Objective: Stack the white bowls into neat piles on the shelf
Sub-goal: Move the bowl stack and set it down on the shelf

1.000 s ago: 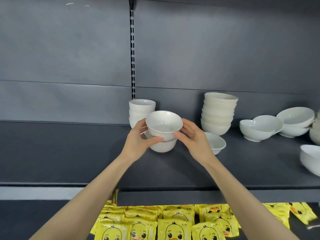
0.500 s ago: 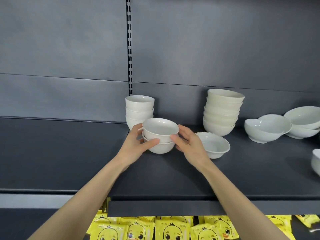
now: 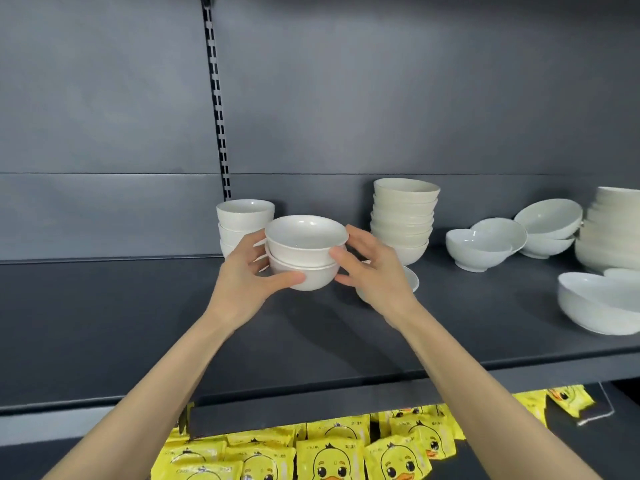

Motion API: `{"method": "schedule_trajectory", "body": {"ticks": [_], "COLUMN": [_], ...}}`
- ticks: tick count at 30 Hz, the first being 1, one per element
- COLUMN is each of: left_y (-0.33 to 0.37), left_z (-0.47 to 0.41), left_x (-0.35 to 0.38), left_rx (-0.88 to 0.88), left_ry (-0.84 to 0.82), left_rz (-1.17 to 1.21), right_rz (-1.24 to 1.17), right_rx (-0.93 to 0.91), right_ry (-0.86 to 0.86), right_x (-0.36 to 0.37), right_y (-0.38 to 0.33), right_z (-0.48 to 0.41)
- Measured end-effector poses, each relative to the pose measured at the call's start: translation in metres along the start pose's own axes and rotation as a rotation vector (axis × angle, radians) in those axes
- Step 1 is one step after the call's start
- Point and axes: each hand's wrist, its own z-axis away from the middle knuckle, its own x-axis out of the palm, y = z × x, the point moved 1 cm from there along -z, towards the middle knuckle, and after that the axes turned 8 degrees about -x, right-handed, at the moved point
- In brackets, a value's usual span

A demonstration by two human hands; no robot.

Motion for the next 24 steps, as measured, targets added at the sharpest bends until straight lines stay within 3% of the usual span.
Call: {"method": "schedule_trajectory", "body": {"ticks": [7,14,24], "left_y": [0.040,0.060,0.089], "left_z": [0.018,0.054,0.091], "left_x": [0.073,0.196,0.355], "left_rx": [0.064,0.060,0.073], "left_ry": [-0.057,-0.143,-0.149], "left_rz": [-0.008,0.052,0.071], "right_rz": [0.062,0.142,0.173], "right_rx": [-0.076,-0.054,-0.074], "right_ry": [0.070,0.166,0.140], "right_x": [-0.079,-0.196,-0.354], "right_y": [-0.042,-0.070,-0.093], "right_z": [0.030,0.084,0.124]}}
